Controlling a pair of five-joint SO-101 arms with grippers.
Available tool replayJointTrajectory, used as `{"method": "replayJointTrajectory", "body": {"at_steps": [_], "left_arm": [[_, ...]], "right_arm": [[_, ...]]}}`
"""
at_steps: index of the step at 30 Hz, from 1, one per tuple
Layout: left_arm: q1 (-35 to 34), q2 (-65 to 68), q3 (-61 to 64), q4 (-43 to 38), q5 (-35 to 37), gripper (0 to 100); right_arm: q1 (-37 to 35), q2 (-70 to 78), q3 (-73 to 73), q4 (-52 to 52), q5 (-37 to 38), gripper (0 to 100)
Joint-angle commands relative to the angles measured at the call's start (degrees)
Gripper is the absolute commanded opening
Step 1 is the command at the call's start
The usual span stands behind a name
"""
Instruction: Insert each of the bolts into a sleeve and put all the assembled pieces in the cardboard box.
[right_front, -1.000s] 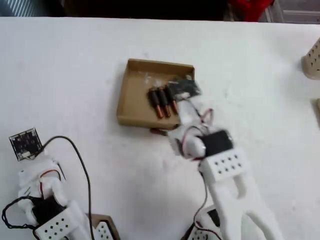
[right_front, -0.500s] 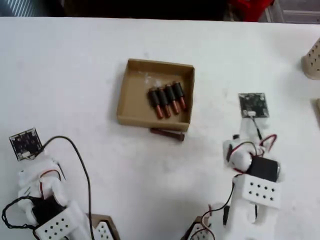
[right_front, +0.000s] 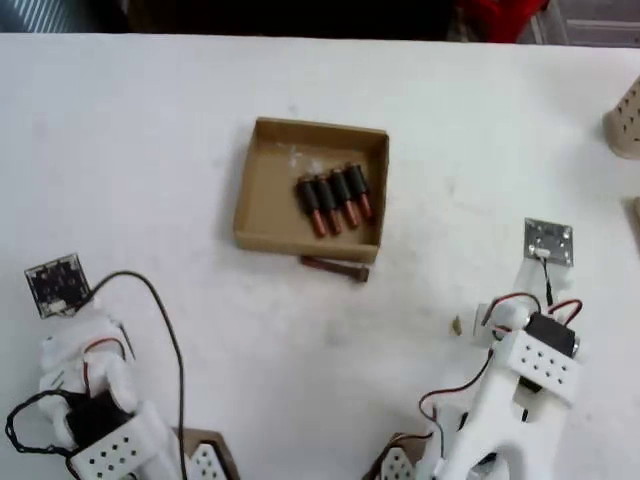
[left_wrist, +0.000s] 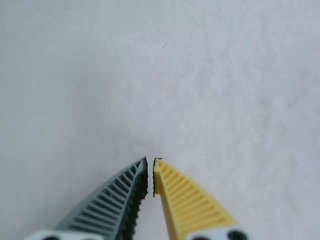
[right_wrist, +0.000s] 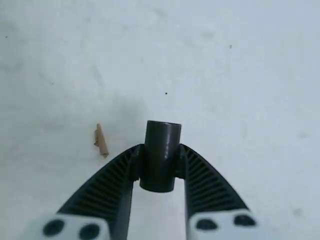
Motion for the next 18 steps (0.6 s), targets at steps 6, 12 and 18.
{"method": "replayJointTrajectory", "body": {"at_steps": [6,12,18], "left_arm": [[16.31,-0.04,-2.64,3.87,-0.09,6],[24.66,0.04,-5.71,5.45,0.00,6],[28.35,2.77,-7.82,5.80,0.00,6]], "right_arm": [[2.51,0.84,3.43,-4.44,1.76,1.6],[2.42,0.84,4.04,-4.53,3.87,1.6],[2.33,0.92,4.04,-4.62,3.96,1.6]]}}
